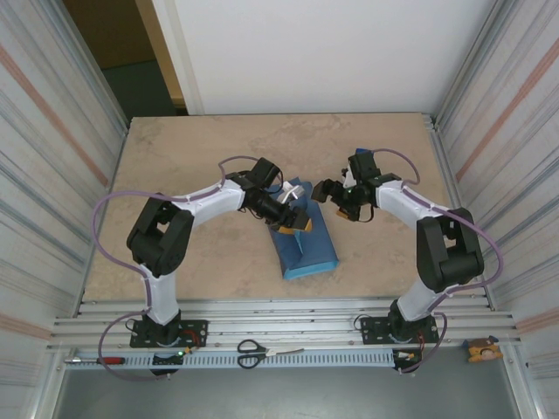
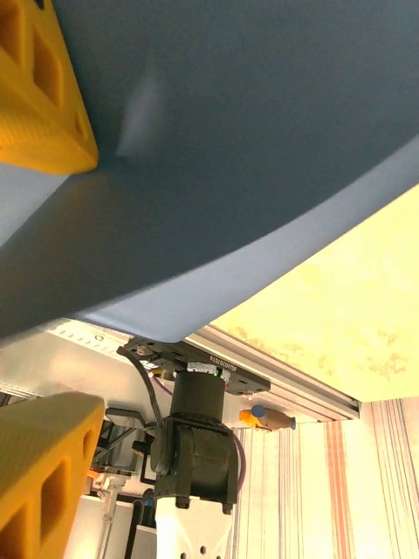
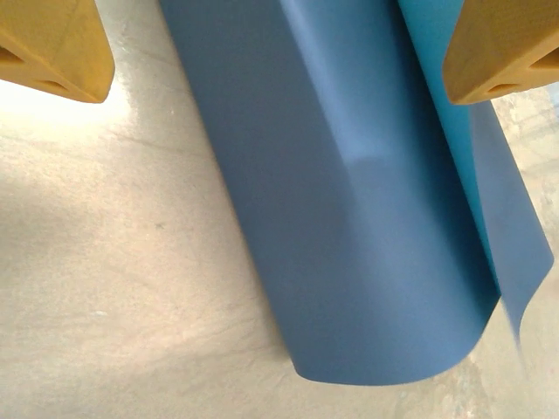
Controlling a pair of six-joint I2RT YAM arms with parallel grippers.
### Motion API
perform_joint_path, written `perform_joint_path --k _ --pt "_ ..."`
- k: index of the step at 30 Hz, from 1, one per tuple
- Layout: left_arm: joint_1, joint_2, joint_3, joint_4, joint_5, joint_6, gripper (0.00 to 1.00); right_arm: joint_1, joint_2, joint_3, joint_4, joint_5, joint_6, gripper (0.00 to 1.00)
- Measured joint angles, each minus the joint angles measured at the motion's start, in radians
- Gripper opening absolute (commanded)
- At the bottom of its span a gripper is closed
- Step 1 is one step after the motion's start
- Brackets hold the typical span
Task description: Wrap the gift box in paper
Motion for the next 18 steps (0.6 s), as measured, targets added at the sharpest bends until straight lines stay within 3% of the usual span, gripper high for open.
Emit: perform_joint_path --k 2,6,18 --pt "0.0 -0.003 0.0 0.004 0.013 -0.005 0.89 -0.004 -0.009 -0.013 -0.005 0.0 0.0 0.95" --pt "-0.002 -0.009 0.001 0.008 0.033 -0.014 0.95 -0.008 -0.027 -0.029 -0.016 -0.001 -0.004 0.96" --pt "-0.001 -0.007 0.0 0.016 0.041 -0.028 0.95 -0.003 -0.031 -0.037 0.01 -0.087 -0.024 0.93"
